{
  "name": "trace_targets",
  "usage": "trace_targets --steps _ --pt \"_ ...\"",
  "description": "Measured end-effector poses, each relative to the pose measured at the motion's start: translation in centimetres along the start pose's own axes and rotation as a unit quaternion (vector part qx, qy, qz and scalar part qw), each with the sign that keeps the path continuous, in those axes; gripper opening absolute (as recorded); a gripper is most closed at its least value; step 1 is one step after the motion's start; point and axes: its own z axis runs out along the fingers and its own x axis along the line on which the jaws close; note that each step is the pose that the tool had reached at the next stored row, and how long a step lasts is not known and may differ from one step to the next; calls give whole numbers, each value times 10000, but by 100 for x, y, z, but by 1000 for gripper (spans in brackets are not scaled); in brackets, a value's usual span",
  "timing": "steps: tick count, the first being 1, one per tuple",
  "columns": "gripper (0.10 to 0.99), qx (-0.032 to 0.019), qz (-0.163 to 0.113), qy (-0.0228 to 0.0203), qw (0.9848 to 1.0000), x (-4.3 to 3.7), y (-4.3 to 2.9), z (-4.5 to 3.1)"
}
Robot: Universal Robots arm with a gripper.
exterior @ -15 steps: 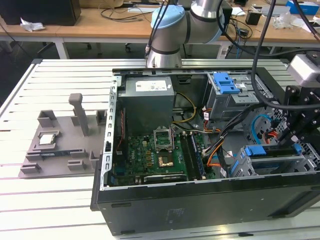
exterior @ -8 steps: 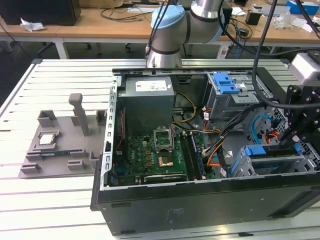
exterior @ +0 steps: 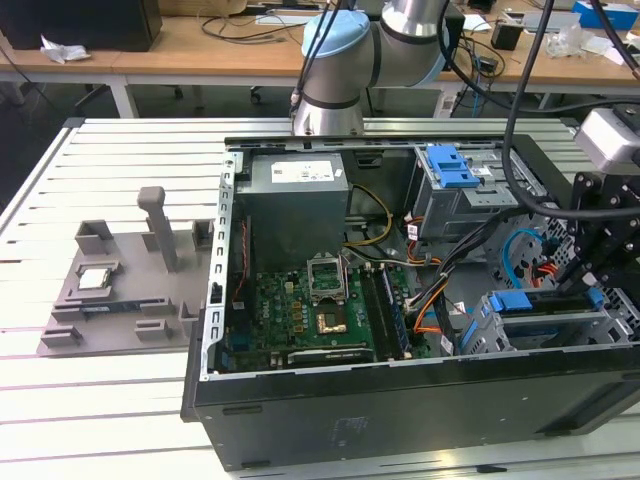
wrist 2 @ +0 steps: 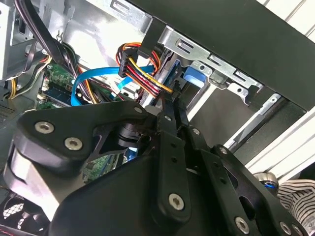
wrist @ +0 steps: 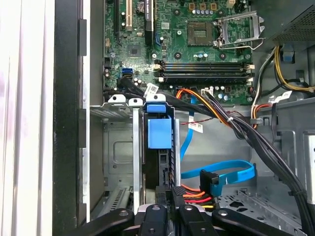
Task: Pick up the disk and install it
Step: 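Insert the first disk wire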
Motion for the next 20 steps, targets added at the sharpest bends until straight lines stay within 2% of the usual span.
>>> trace_targets --steps 9,14,18,20 --pt "161 -1 -1 -14 10000 0 -13 4" --pt "161 -9 0 -8 10000 2 -17 60" --pt "176 -10 -2 -28 10000 2 -20 82" --pt "176 -10 -1 -17 10000 2 -19 73"
